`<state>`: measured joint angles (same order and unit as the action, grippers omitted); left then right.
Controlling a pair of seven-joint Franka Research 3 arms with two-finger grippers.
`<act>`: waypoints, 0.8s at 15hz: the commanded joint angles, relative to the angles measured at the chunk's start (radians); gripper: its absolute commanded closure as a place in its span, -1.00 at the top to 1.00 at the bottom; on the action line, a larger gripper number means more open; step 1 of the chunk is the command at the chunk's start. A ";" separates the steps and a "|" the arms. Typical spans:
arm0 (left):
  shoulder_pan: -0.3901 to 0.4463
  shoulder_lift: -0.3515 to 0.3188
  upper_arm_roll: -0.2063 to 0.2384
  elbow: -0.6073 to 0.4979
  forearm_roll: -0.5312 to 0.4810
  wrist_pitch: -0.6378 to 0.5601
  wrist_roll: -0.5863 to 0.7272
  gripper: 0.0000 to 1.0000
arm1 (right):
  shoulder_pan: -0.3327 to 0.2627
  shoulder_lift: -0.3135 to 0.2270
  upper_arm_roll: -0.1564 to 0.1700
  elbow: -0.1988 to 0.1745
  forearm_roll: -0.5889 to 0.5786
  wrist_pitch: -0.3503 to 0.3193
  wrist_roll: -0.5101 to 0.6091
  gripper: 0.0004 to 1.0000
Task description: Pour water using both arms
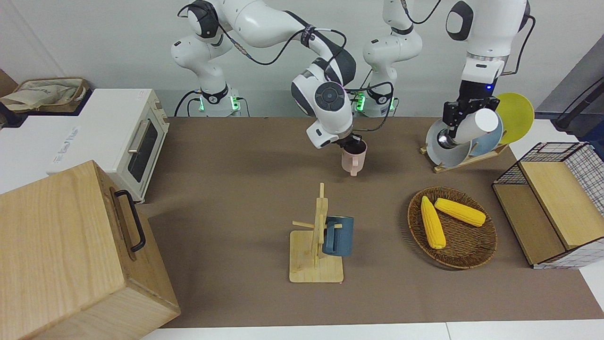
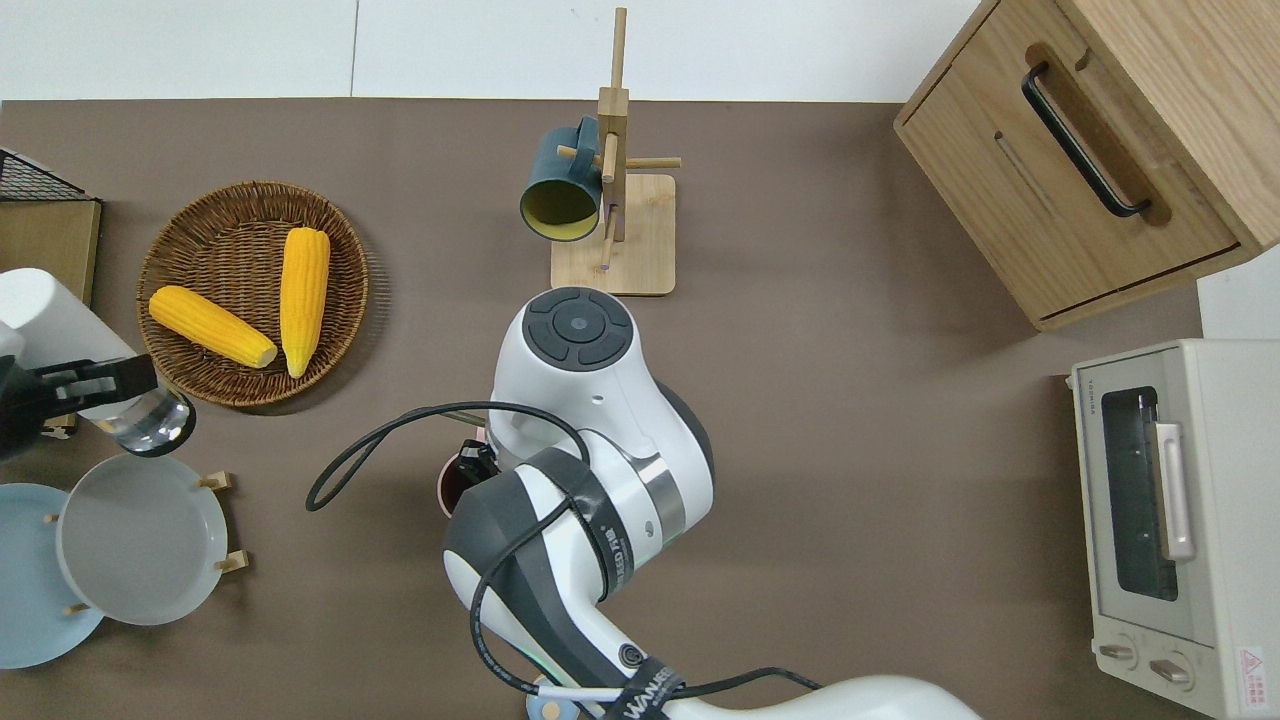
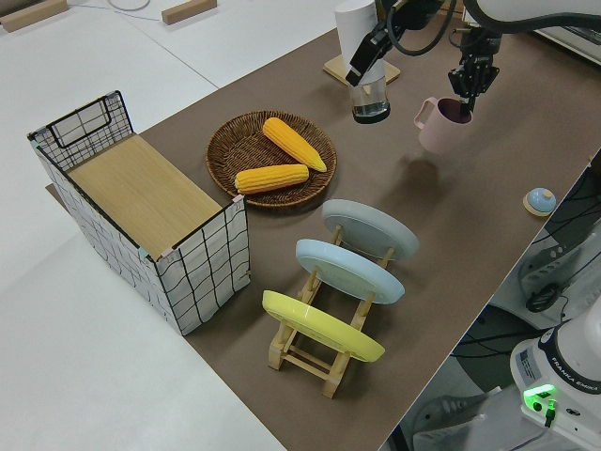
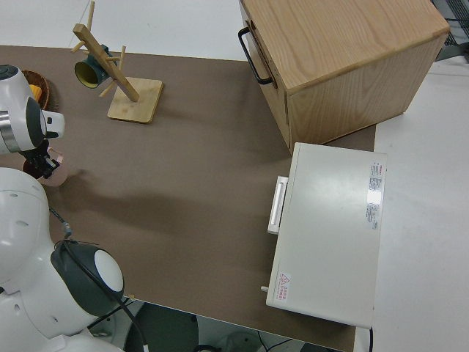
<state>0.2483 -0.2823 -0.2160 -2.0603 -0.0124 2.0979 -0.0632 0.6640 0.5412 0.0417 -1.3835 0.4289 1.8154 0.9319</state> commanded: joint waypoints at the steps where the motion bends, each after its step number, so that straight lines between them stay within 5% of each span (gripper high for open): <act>1: -0.015 -0.084 -0.014 -0.086 0.015 0.010 -0.020 -0.96 | 0.006 0.054 -0.006 0.041 0.047 0.053 0.033 -1.00; 7: -0.021 -0.086 -0.014 -0.095 -0.021 0.010 -0.018 -0.94 | 0.005 0.106 -0.008 0.043 0.036 0.114 0.028 -1.00; 8: -0.020 -0.086 -0.011 -0.093 -0.021 0.010 -0.012 -0.94 | 0.000 0.106 -0.008 0.043 0.031 0.114 0.022 -0.82; 9: -0.020 -0.086 -0.011 -0.093 -0.021 0.010 -0.010 -0.94 | 0.005 0.106 -0.009 0.043 0.031 0.114 0.024 0.19; 10: -0.020 -0.086 -0.009 -0.093 -0.026 0.010 -0.009 -0.94 | 0.011 0.106 -0.016 0.043 0.030 0.113 0.028 0.99; 12: -0.018 -0.086 -0.008 -0.093 -0.038 0.010 -0.006 -0.93 | 0.009 0.097 -0.019 0.046 0.013 0.096 0.036 0.99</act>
<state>0.2385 -0.3304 -0.2369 -2.1399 -0.0249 2.0982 -0.0716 0.6692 0.6281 0.0298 -1.3636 0.4514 1.9215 0.9489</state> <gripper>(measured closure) 0.361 0.841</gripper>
